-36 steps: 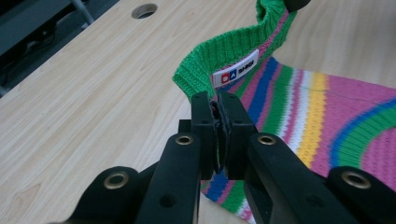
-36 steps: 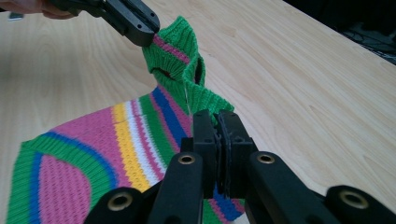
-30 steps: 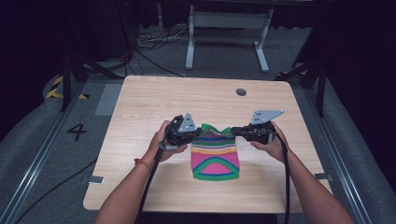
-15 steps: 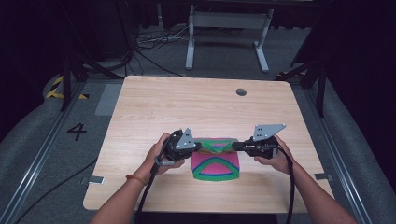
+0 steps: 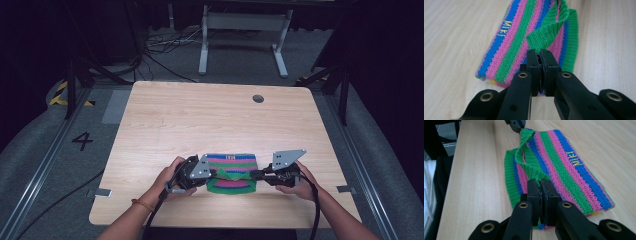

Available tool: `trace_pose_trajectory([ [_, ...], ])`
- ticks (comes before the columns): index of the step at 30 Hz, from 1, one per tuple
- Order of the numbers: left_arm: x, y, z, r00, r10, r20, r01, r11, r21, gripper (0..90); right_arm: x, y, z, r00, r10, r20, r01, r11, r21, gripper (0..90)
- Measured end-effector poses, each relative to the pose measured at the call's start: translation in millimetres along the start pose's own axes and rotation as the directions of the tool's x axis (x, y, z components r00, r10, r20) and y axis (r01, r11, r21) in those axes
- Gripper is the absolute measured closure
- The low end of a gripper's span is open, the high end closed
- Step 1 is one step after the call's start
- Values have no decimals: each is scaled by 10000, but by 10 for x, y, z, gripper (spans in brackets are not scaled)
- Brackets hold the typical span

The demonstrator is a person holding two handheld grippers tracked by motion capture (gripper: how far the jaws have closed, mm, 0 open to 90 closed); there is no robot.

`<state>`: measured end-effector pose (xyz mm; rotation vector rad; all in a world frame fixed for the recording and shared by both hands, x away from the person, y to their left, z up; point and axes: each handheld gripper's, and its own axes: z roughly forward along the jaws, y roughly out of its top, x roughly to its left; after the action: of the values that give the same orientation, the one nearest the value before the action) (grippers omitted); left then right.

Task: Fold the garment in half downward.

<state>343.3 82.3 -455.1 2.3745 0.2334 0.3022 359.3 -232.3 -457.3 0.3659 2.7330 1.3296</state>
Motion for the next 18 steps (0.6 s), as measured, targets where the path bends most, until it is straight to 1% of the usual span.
trace_pose_trajectory([
  [1,-22,-15,8,10000,15,6,-15,9999,103,859,30,-14,13,10000,32,-79,-32,10000,77,866],
  [2,-43,-33,16,10000,30,39,-31,9998,175,858,48,-24,25,9999,-55,-104,57,9998,203,863],
  [4,-89,-69,22,9997,-98,239,92,9997,247,853,94,-59,58,9998,-59,-193,67,9992,391,858],
  [8,-143,-91,19,9995,-134,283,123,9992,376,818,116,-103,79,9997,-79,-223,92,9984,554,853],
  [10,-159,-104,8,9994,-156,323,145,9993,338,814,124,-129,81,9998,-23,-176,34,9980,637,854],
  [11,-169,-114,1,9992,-229,318,218,9992,328,811,127,-139,75,9999,1,-171,10,9979,652,854],
  [12,-173,-125,-9,9992,-325,251,317,9990,320,803,134,-147,69,9999,43,-165,-32,9979,645,849],
  [14,-169,-136,-25,9988,-426,253,420,9988,246,792,143,-160,56,9999,79,-74,-74,9978,651,842],
  [15,-171,-137,-35,9988,-468,166,464,9986,253,785,148,-165,46,9999,103,-39,-100,9980,632,832],
  [17,-161,-130,-42,9982,-586,127,585,9983,51,774,154,-165,26,9998,181,38,-182,9983,545,813],
  [18,-153,-118,-43,9978,-625,218,625,9980,15,772,153,-161,19,9997,212,89,-217,9984,520,810],
])
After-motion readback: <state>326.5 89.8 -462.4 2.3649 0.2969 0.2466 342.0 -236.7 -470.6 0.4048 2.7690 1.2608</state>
